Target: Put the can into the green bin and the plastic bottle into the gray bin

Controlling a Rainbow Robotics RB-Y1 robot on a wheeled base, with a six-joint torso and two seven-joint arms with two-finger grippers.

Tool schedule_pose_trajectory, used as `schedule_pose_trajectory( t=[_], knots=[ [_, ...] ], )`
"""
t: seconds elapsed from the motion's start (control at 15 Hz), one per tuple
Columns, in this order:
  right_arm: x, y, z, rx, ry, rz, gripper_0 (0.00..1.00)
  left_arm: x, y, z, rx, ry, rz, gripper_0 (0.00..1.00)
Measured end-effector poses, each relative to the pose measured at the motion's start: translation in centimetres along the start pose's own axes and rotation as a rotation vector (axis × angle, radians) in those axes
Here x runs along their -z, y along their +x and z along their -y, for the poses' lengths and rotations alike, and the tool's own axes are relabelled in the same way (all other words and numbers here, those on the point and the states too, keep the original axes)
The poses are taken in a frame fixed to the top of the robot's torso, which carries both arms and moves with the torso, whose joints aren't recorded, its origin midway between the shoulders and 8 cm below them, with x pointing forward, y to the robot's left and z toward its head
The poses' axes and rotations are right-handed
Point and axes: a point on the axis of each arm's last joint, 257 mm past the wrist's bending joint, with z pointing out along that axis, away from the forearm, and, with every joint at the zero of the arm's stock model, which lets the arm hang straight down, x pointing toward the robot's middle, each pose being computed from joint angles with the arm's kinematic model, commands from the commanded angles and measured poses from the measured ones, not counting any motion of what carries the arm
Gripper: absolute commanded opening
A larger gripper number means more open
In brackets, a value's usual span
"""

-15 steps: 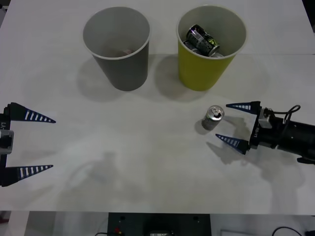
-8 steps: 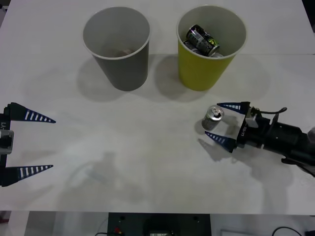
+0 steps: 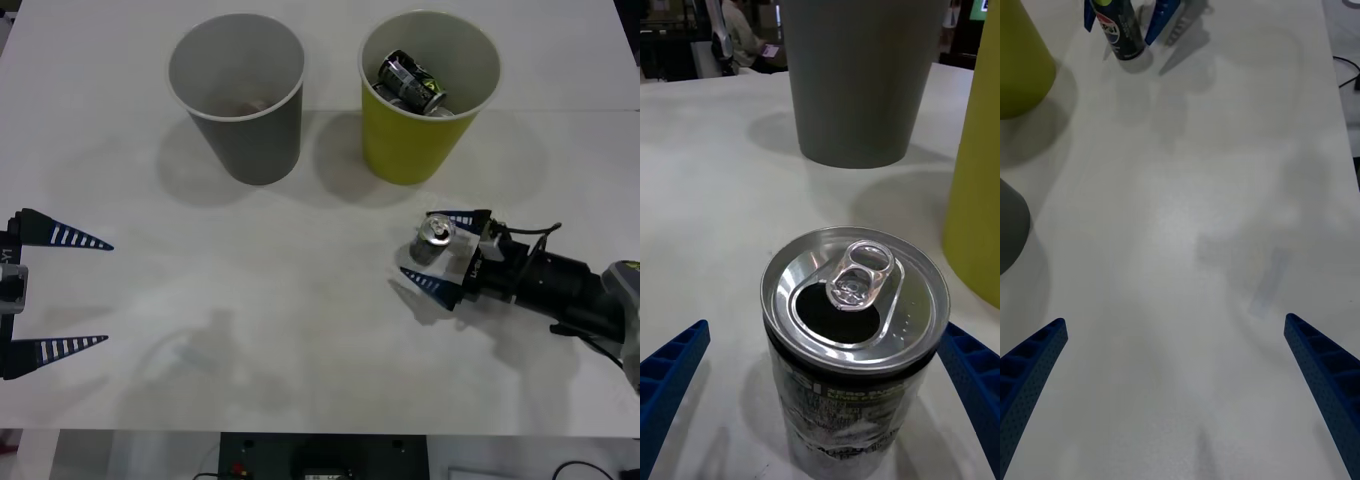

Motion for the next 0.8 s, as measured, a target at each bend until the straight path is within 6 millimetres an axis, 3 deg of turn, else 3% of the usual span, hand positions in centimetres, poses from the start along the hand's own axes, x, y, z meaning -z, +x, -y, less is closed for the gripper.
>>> schedule_pose_trajectory(
  t=[0.07, 0.13, 0.2, 0.8],
  knots=[
    [-0.17, 0.02, 0.01, 0.001, 0.002, -0.001, 1.00, 0.00, 0.00, 0.00, 0.000, 0.000, 0.000, 1.00],
    [-0.35, -0.06, 0.01, 0.003, 0.001, -0.001, 0.24, 0.00, 0.00, 0.00, 0.000, 0.000, 0.000, 1.00],
    [-0.52, -0.11, -0.12, 0.004, -0.004, 0.000, 0.00, 0.00, 0.00, 0.00, 0.000, 0.000, 0.000, 1.00],
    [-0.35, -0.30, 0.00, -0.005, -0.021, -0.006, 0.00, 0.00, 0.00, 0.00, 0.000, 0.000, 0.000, 1.00]
  ],
)
